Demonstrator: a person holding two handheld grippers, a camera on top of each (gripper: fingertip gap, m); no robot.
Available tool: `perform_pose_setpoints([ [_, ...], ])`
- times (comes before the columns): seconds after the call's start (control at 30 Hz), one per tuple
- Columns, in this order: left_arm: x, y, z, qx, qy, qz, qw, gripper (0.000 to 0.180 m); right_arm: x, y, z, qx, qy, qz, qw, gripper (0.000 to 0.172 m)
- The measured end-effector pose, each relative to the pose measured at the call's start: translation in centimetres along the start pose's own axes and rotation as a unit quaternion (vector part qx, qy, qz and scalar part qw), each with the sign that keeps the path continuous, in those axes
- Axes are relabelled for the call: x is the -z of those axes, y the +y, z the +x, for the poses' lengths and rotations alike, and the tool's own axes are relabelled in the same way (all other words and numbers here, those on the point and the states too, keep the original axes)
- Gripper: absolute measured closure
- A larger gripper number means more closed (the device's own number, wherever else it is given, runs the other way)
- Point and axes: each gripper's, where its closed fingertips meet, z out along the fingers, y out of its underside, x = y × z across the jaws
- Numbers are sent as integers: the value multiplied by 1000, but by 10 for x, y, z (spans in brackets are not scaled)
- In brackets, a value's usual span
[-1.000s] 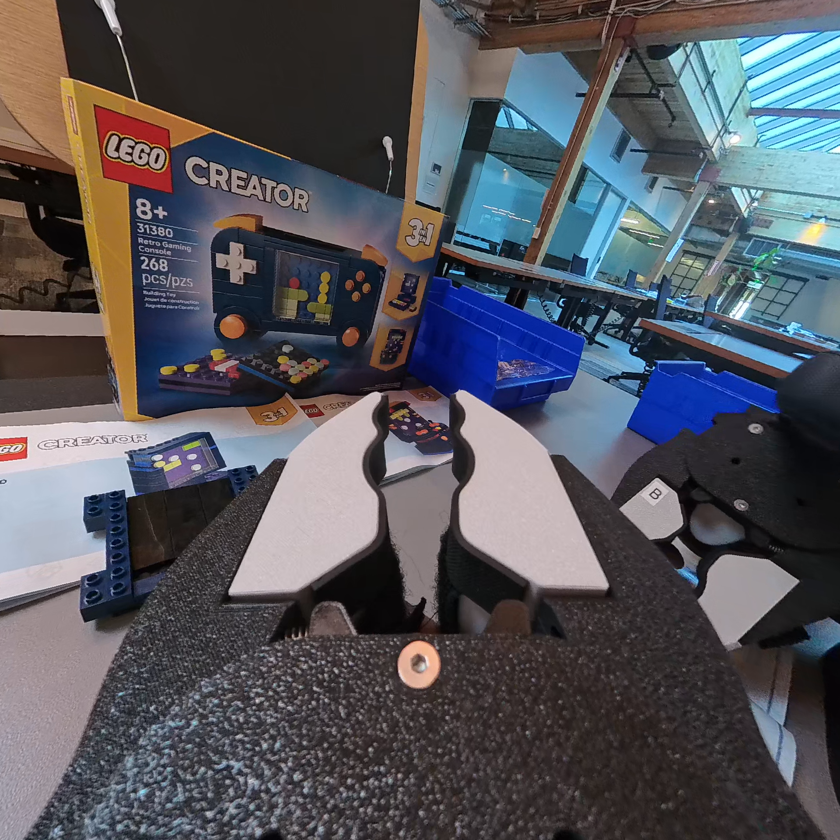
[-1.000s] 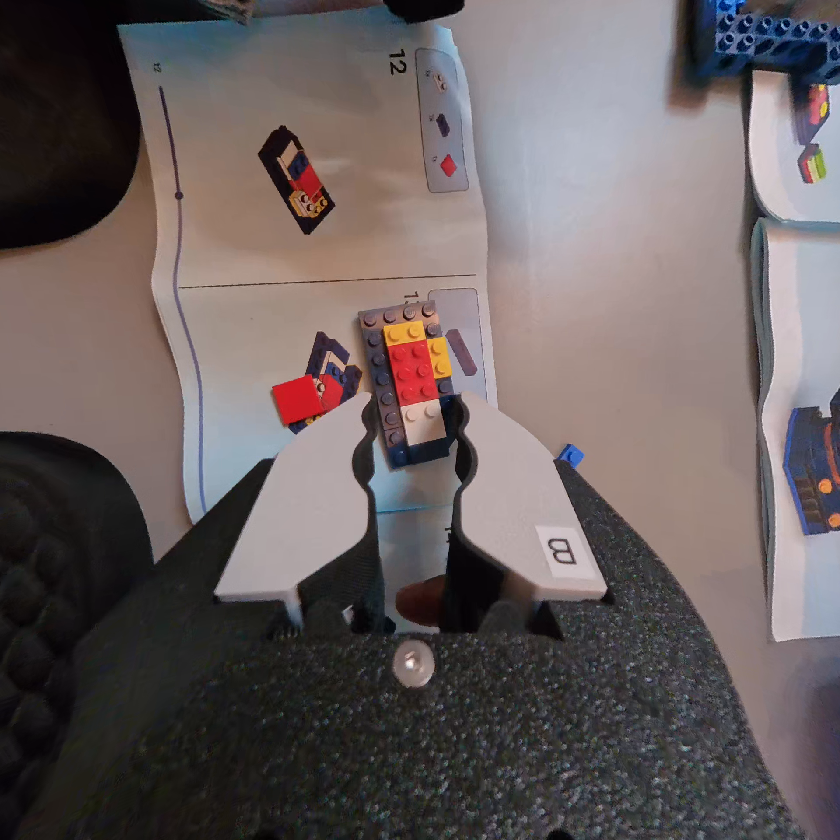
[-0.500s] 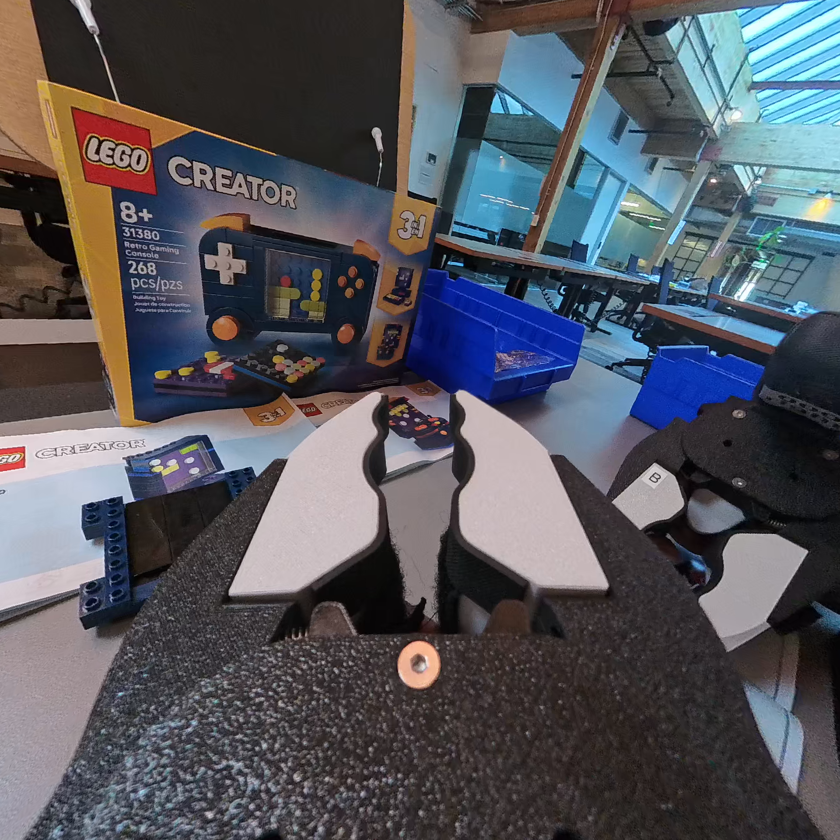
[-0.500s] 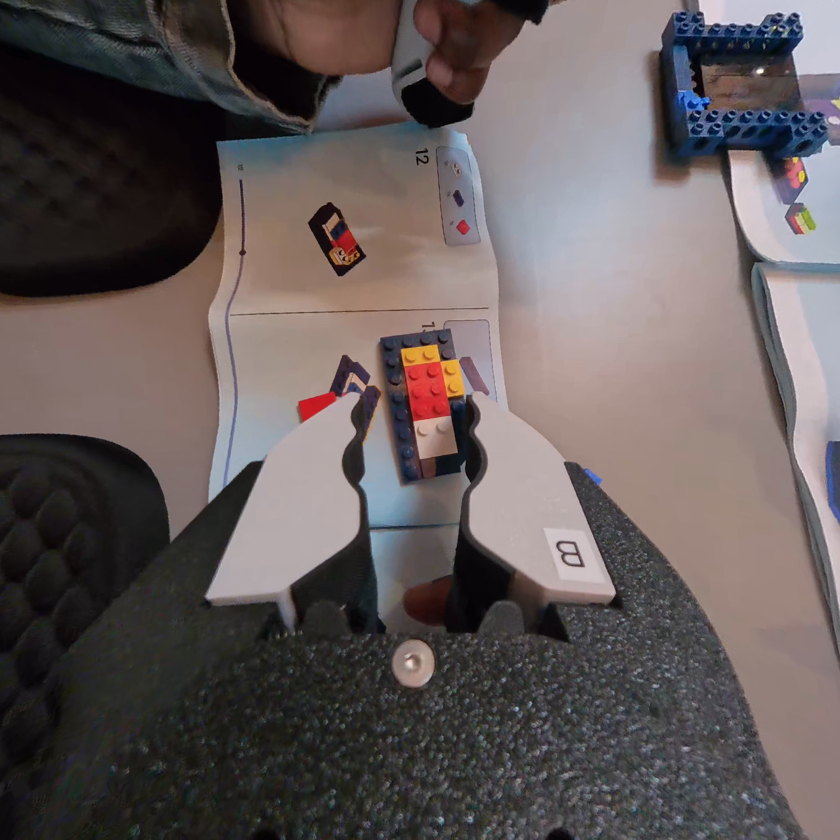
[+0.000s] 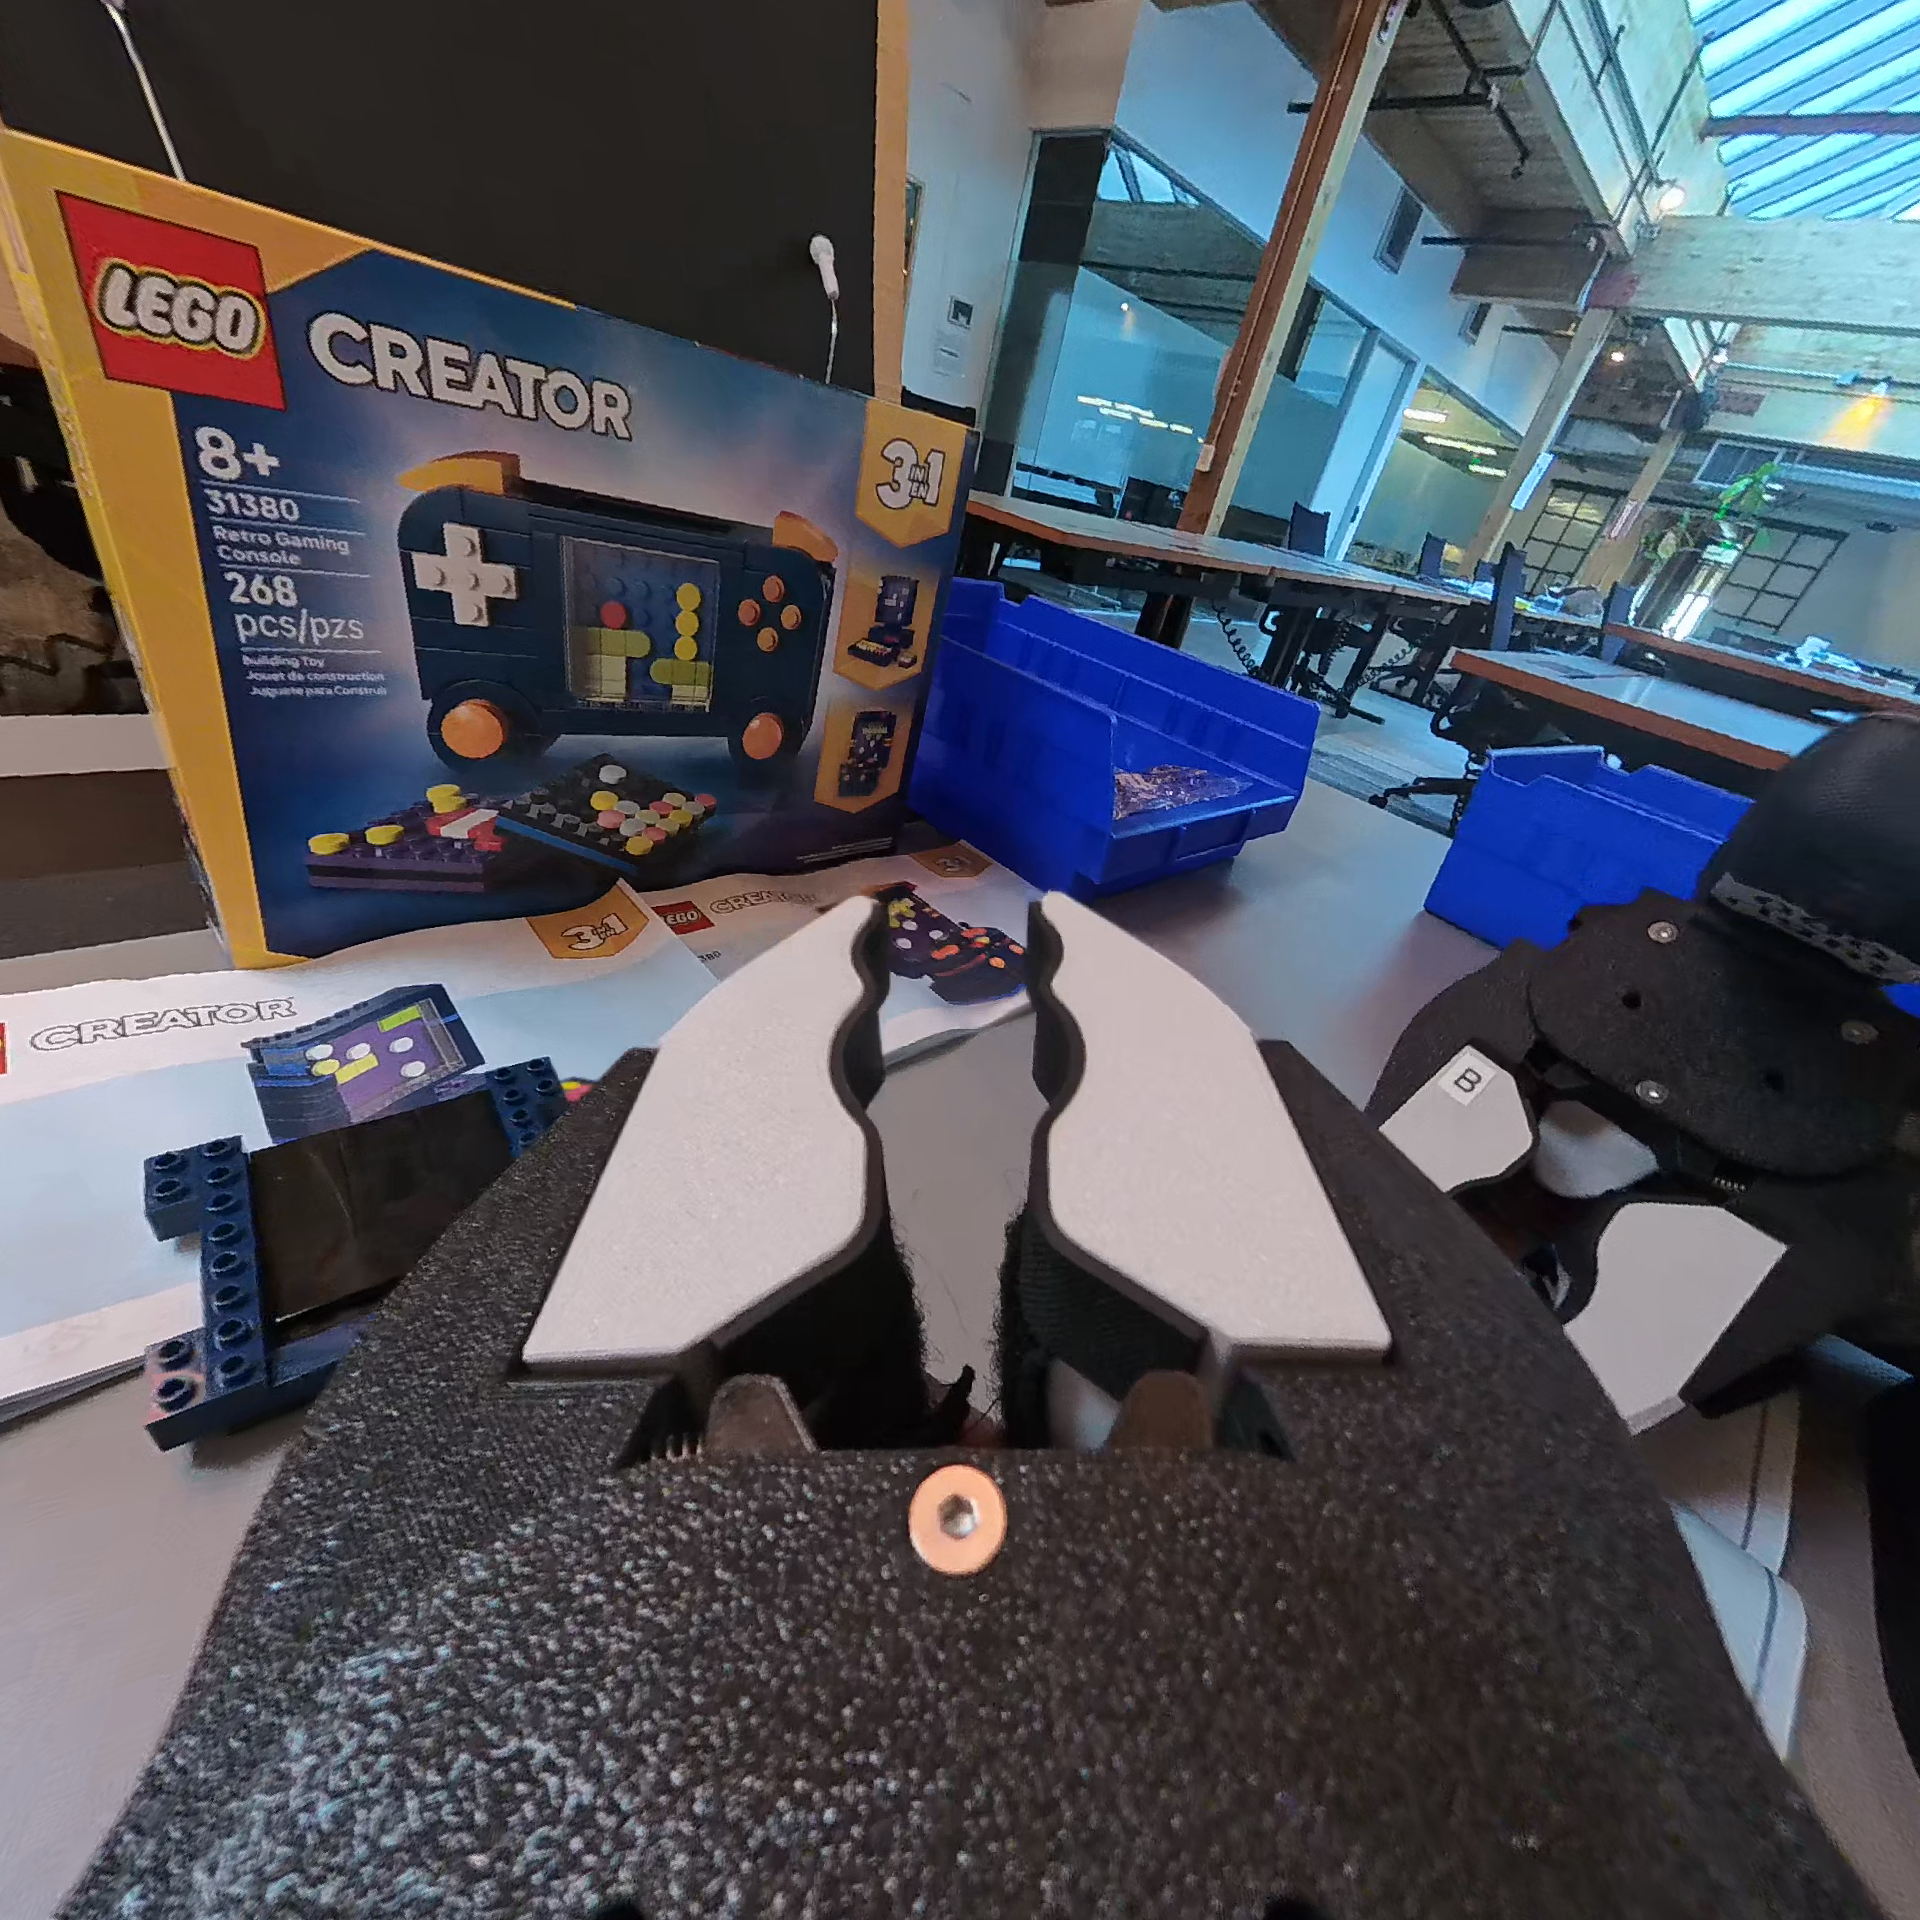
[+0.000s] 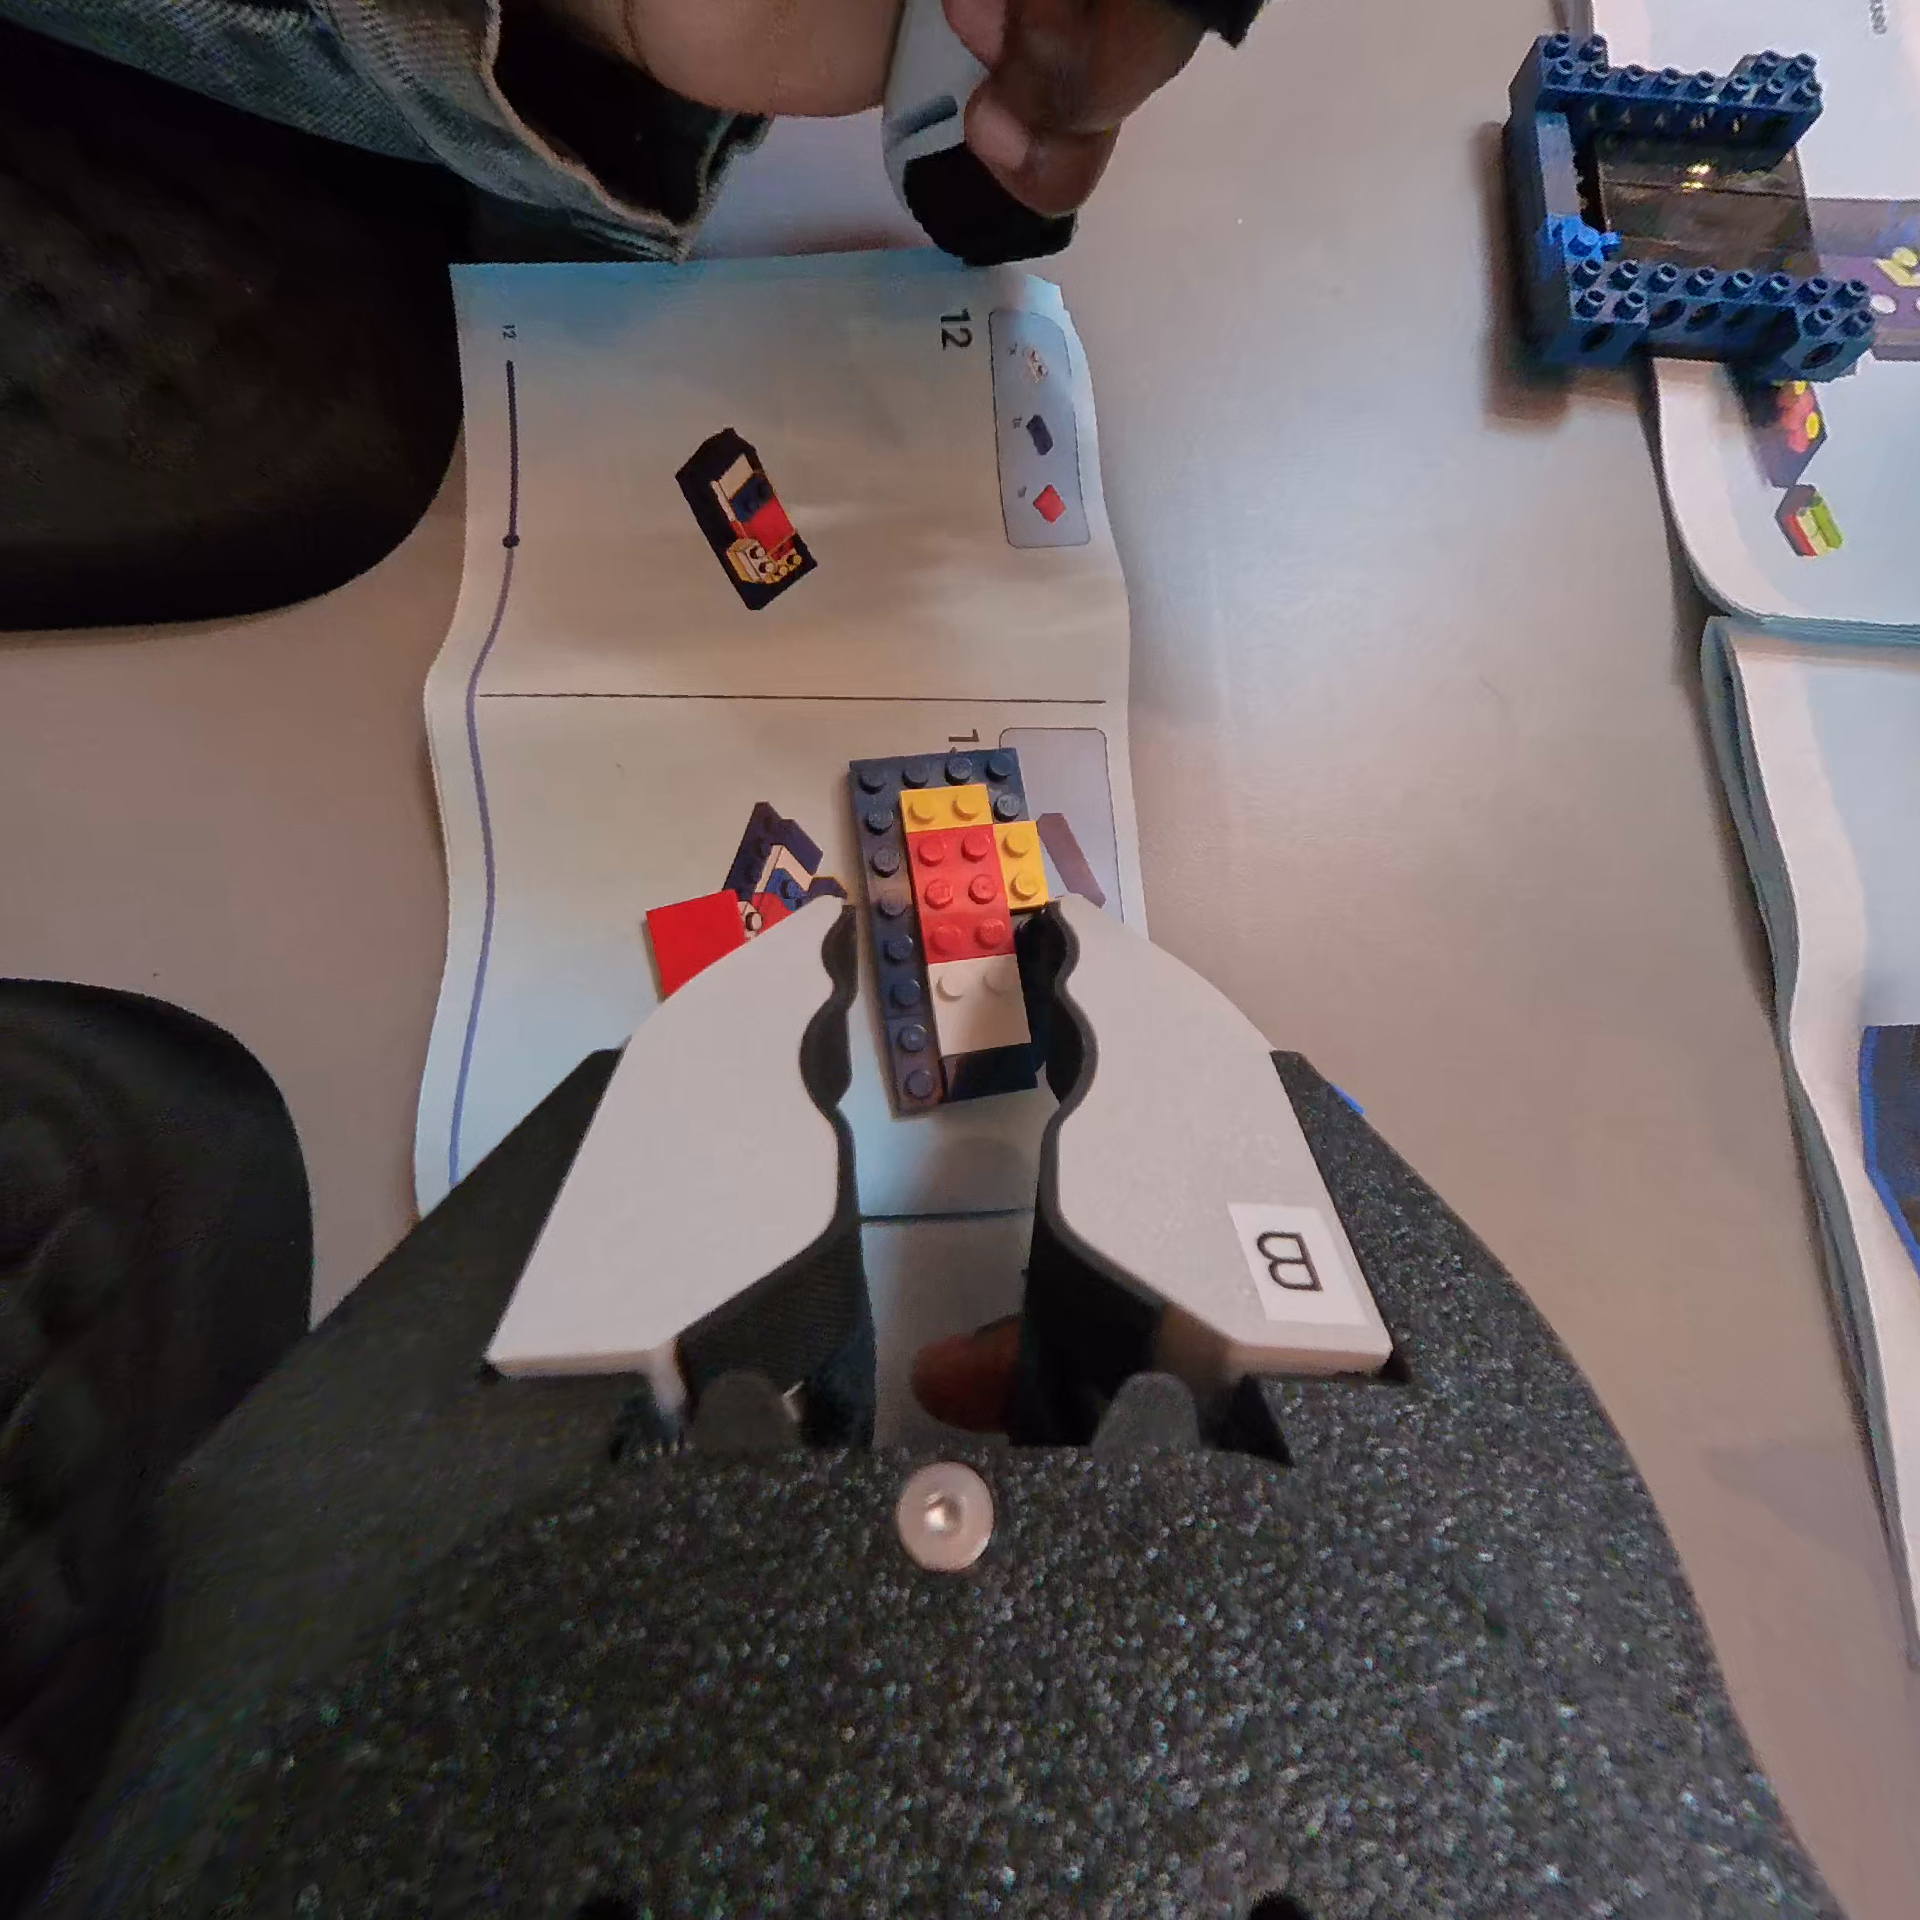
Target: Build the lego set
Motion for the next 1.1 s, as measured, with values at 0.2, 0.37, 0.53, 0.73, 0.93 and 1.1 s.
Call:
perform_pose_setpoints([
  [0.2, -4, 12, 0, 1, 2, -35, 999, 156, -1, 1, 1, -3, 1, 13, 1000, 140],
  [0.37, -5, 15, 0, 10, 6, -44, 999, 156, -1, 1, 1, -13, -4, 30, 999, 140],
  [0.53, -5, 16, 1, 9, 8, -47, 999, 157, -2, 2, 1, -14, -4, 32, 999, 139],
  [0.73, -5, 17, 2, 5, 9, -49, 999, 157, -2, 2, 1, -16, -5, 32, 999, 139],
  [0.93, -4, 14, -1, 6, 3, -42, 999, 157, -2, 2, 1, -18, -7, 33, 999, 139],
  [1.1, 4, -2, -12, -49, -53, -3, 997, 161, -2, 2, 1, -18, -7, 33, 999, 139],
])
